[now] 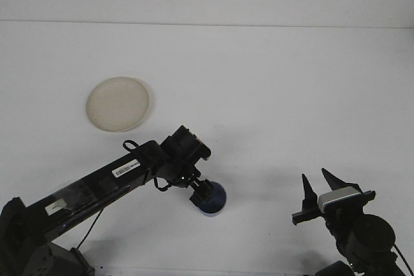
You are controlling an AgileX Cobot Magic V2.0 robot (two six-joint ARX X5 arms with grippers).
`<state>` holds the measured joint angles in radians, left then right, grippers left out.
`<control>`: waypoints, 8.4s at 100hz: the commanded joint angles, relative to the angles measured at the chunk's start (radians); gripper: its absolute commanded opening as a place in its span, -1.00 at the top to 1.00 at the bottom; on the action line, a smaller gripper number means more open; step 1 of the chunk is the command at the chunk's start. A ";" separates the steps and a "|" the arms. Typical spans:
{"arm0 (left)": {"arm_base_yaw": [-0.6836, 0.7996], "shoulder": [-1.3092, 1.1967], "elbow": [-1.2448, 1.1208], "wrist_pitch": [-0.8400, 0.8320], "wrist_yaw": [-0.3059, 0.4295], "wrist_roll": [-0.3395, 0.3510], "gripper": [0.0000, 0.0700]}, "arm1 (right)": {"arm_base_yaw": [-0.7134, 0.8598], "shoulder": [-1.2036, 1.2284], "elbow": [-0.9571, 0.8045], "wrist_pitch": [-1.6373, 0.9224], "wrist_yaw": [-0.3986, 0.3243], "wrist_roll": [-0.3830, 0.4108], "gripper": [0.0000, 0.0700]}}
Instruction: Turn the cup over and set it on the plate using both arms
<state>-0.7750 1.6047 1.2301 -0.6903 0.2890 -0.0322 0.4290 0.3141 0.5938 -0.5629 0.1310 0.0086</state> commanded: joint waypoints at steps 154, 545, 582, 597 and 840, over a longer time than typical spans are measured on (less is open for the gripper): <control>0.652 -0.009 0.430 -0.153 -0.110 0.130 0.96 | 0.002 0.000 0.006 0.009 0.000 0.017 0.06; 0.930 -1.289 -0.730 0.766 -0.079 0.040 0.97 | 0.003 -0.131 -0.011 0.166 0.001 0.024 1.00; 0.930 -1.326 -0.730 0.766 -0.079 0.040 0.97 | 0.003 -0.131 -0.011 0.166 0.001 0.024 1.00; 0.930 -1.330 -0.731 0.763 -0.079 0.040 0.97 | 0.003 -0.131 -0.011 0.166 0.001 0.024 1.00; 0.805 -1.601 -1.216 0.874 -0.245 0.023 0.96 | -0.409 -0.311 -0.351 0.400 -0.105 -0.197 1.00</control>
<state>0.0303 0.0048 0.0326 0.1722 0.0471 -0.0025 0.0429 0.0391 0.2939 -0.1764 0.0322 -0.1593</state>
